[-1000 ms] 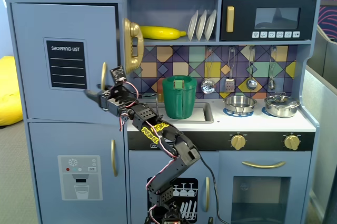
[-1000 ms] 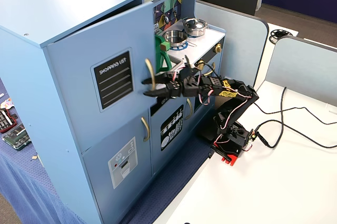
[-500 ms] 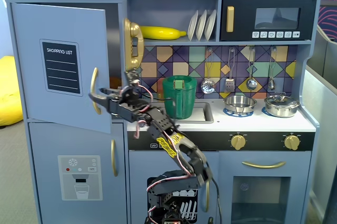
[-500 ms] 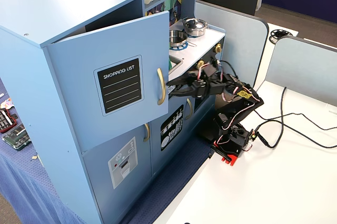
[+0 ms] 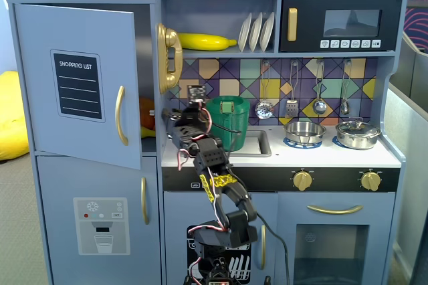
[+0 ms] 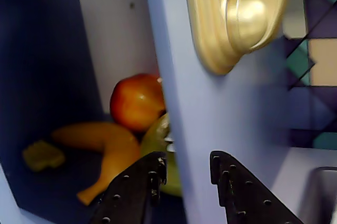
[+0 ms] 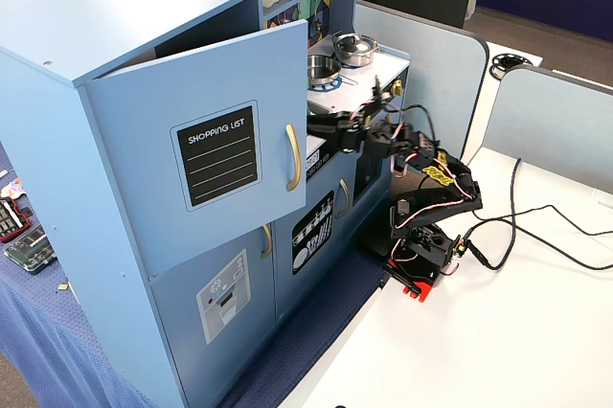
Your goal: Open the left cabinet door
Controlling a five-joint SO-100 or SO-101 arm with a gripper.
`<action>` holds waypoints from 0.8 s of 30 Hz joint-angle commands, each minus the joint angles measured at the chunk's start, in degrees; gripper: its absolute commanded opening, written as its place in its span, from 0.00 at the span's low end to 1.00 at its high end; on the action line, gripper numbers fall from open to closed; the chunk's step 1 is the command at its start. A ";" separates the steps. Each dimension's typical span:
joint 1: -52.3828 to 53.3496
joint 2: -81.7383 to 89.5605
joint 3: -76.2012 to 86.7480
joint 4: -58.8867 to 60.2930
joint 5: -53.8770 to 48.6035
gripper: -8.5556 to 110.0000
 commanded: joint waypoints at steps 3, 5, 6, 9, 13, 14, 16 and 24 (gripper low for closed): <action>-9.23 -5.71 -4.92 -4.22 -5.89 0.07; -13.27 -6.86 -5.71 -4.75 -8.09 0.07; -15.29 -7.29 -5.89 -5.54 -8.70 0.07; -21.36 -7.47 -5.63 -6.24 -9.84 0.07; -30.85 -6.15 -4.39 -6.24 -10.63 0.07; -33.05 -5.98 -3.96 -6.68 -10.37 0.07; -37.44 -6.15 -3.43 -8.70 -10.46 0.07; -31.29 -6.15 0.09 -10.99 -6.77 0.07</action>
